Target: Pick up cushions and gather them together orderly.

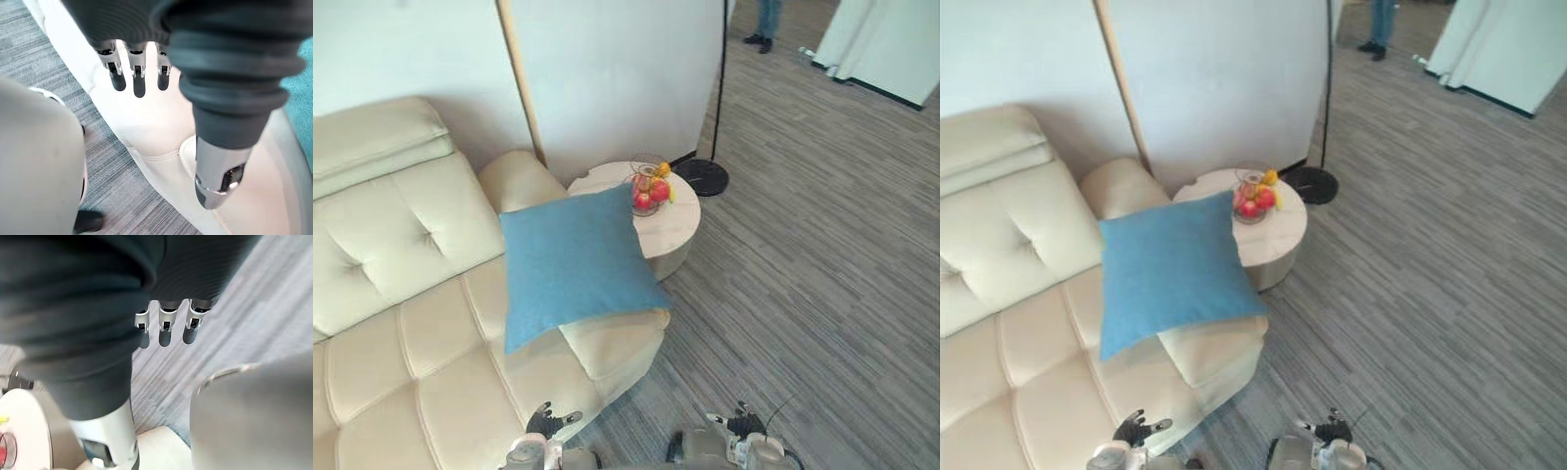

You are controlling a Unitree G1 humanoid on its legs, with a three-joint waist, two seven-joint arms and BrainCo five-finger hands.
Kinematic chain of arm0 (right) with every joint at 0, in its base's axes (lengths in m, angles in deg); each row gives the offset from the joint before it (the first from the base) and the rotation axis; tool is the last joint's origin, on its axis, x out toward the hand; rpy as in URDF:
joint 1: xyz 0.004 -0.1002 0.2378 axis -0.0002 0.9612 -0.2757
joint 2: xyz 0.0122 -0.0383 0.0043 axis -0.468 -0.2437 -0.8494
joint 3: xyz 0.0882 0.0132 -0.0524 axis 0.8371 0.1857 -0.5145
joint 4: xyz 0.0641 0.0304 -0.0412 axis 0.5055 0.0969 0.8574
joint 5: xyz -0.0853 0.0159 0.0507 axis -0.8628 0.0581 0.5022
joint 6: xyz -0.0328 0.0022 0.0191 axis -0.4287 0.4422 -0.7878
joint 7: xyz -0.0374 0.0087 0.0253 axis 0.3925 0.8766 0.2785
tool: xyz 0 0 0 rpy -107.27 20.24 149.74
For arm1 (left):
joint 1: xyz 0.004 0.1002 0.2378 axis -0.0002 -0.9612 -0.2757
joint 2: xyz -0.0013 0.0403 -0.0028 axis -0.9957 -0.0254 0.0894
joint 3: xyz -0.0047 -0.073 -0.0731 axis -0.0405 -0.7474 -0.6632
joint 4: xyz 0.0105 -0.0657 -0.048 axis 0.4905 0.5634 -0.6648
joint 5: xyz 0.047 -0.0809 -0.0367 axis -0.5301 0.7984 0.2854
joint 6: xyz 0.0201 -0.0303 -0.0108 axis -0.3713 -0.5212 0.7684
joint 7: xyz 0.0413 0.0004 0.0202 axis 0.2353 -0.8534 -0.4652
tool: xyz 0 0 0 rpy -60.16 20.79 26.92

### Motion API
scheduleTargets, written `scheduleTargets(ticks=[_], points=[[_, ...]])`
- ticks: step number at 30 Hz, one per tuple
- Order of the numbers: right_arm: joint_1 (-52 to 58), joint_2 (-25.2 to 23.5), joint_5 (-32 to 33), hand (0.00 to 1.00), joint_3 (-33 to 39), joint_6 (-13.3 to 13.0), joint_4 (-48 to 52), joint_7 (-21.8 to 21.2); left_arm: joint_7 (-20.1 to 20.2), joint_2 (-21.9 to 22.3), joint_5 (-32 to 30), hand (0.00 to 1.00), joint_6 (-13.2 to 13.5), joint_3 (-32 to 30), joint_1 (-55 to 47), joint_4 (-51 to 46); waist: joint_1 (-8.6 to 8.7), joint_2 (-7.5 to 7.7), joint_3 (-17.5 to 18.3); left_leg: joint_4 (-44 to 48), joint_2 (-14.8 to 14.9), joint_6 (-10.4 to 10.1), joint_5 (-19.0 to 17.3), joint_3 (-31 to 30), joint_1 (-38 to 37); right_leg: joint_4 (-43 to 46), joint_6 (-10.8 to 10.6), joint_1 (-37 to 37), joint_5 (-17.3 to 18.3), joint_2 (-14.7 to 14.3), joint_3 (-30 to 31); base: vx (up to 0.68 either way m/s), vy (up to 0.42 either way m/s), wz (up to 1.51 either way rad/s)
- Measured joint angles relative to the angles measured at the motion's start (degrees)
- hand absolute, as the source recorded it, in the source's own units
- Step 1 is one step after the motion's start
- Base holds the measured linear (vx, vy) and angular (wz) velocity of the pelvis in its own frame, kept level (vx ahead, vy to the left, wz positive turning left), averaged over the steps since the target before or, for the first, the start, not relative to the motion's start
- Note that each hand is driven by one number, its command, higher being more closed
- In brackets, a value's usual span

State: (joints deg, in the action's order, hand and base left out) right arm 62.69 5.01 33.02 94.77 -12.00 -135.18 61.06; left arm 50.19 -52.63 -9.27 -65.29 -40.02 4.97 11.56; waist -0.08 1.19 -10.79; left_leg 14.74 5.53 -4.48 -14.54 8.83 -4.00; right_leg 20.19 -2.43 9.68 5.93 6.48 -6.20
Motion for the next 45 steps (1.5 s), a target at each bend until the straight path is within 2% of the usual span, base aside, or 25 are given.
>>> scheduleTargets(ticks=[1,2,4,5,7,8,11,13,20,23,25,29,32,38,39,45], points=[[0.1,0.3,-0.1,0.0,0.0,0.0,0.0,0.0,0.1,0.5,0.0,0.0,0.1,0.0,-0.1,-0.2,-0.41,-0.41,0.1,0.3,1.0,-0.5,0.0,0.0,0.0,0.7,0.2,-0.1,0.6,-0.4,-1.0,0.3,-0.327,0.68],[0.0,0.5,-0.1,0.0,0.1,0.0,0.1,0.0,0.1,1.1,-0.1,0.0,0.1,-0.1,-0.5,-0.8,-0.68,-1.79,0.6,-0.5,1.7,-1.2,0.2,-0.5,0.0,2.8,1.0,0.3,2.7,-0.5,-2.8,0.26,-0.273,0.61],[0.2,0.0,-0.1,0.0,1.3,0.1,1.0,0.0,0.1,2.5,-0.1,0.0,0.1,-1.4,-0.5,-1.3,-0.53,-2.31,0.7,-2.6,2.4,-2.8,1.5,-1.9,0.0,4.1,1.7,0.1,4.8,-0.4,-6.0,0.24,-0.249,0.78],[0.5,-0.1,-0.1,0.0,1.8,0.2,1.3,0.0,0.1,3.3,-0.1,0.0,0.1,-2.3,-0.3,-1.4,-0.36,-2.61,0.8,-2.8,3.2,-2.8,2.5,-1.8,0.1,3.8,1.9,-1.1,5.3,-0.5,-7.9,0.21,-0.204,0.89],[1.4,-0.4,0.0,0.0,2.1,0.2,1.9,0.0,0.1,3.8,-0.1,0.0,0.2,-2.7,-0.3,-2.5,-0.32,-2.58,0.8,-1.3,4.6,-2.3,3.4,-1.2,0.5,2.6,1.9,-4.3,5.7,-0.6,-10.8,0.16,-0.174,1.12],[2.1,-0.8,0.1,0.0,2.3,0.2,2.2,0.0,0.1,4.2,0.0,0.0,0.2,-3.5,-0.3,-3.5,-0.3,-1.92,0.9,1.5,6.3,-2.0,3.6,1.9,2.1,0.6,1.9,-7.0,5.7,-0.7,-13.5,0.09,-0.101,1.08],[2.4,-1.5,0.1,0.0,3.6,0.2,2.2,0.0,0.1,4.1,0.0,0.0,0.2,-3.7,-0.3,-4.0,-0.43,-1.21,1.2,2.3,7.7,-1.1,3.9,9.7,3.0,-0.9,1.9,-8.4,5.7,-0.5,-15.8,0.04,-0.047,0.73],[2.2,-1.8,0.4,0.0,4.3,0.2,2.2,0.0,0.0,3.7,0.0,0.0,0.1,-3.7,-0.4,-3.9,-0.58,-0.8,1.5,0.8,7.0,-0.9,5.0,12.7,3.2,-2.8,1.9,-8.8,5.7,-0.3,-15.4,0.0,0.016,0.42],[3.5,-1.2,2.8,0.0,6.3,0.2,2.4,0.5,-0.5,1.4,0.0,0.0,0.0,-3.4,-2.1,-2.1,-0.21,-1.59,2.7,-9.7,3.8,-1.0,11.4,11.8,0.8,-8.6,1.9,-10.1,2.1,-0.6,-16.6,-0.04,0.016,0.15],[5.7,0.4,3.9,0.0,7.1,0.1,9.2,1.1,-0.8,0.2,0.1,0.0,0.0,-4.9,-2.4,-2.4,-0.02,-1.87,3.0,-13.6,3.2,-1.4,13.9,10.8,-0.1,-8.7,2.2,-10.3,1.9,-0.7,-18.1,-0.11,-0.028,0.26],[7.2,2.1,3.8,0.0,9.2,-0.1,17.6,1.9,-1.5,-1.4,0.9,0.0,0.1,-7.0,-3.4,-2.5,0.25,-2.1,3.9,-16.5,3.1,-1.4,15.7,10.6,-0.7,-10.0,1.9,-10.3,2.0,-1.2,-18.5,-0.11,-0.031,0.1],[7.0,7.5,3.5,0.0,12.7,-1.1,26.6,2.8,-1.7,-5.3,2.6,0.0,0.2,-9.9,-4.9,-7.9,0.48,-2.1,4.1,-18.6,3.1,-1.0,16.6,10.4,-1.0,-10.6,1.8,-10.3,2.0,-1.7,-18.2,-0.08,-0.011,0.1],[5.4,11.1,3.5,0.0,13.3,-2.0,29.2,3.0,-2.6,-8.1,5.0,0.0,0.6,-11.4,-4.8,-12.1,0.46,-2.29,4.2,-18.7,3.1,-1.2,16.4,10.4,0.5,-10.9,1.8,-9.0,2.0,-2.2,-17.2,-0.03,0.008,0.07],[-1.5,14.3,4.0,0.0,11.2,-2.4,29.3,4.6,-4.7,-12.9,10.3,0.0,2.4,-12.4,-1.0,-20.0,0.34,-2.43,4.0,-16.7,2.6,-0.9,17.1,9.2,6.4,-9.7,2.3,-3.9,1.3,-1.6,-16.9,0.06,0.011,0.1],[-4.0,15.3,4.8,0.0,9.2,-2.5,29.3,4.8,-5.5,-14.3,11.1,0.0,2.7,-12.1,1.7,-20.4,0.17,-2.35,3.4,-15.4,2.5,-0.8,17.4,8.6,8.4,-8.4,3.3,-2.0,0.6,-1.4,-16.8,0.12,-0.024,0.09],[-21.3,18.7,9.6,0.0,2.6,-3.3,27.9,5.2,-6.7,-20.7,13.0,0.0,4.2,-6.3,18.7,-20.4,-0.65,-2.12,-2.5,-10.2,2.6,-0.3,17.2,7.3,16.6,-3.4,3.9,5.7,0.8,-0.2,-15.1,0.0,-0.002,0.11]])
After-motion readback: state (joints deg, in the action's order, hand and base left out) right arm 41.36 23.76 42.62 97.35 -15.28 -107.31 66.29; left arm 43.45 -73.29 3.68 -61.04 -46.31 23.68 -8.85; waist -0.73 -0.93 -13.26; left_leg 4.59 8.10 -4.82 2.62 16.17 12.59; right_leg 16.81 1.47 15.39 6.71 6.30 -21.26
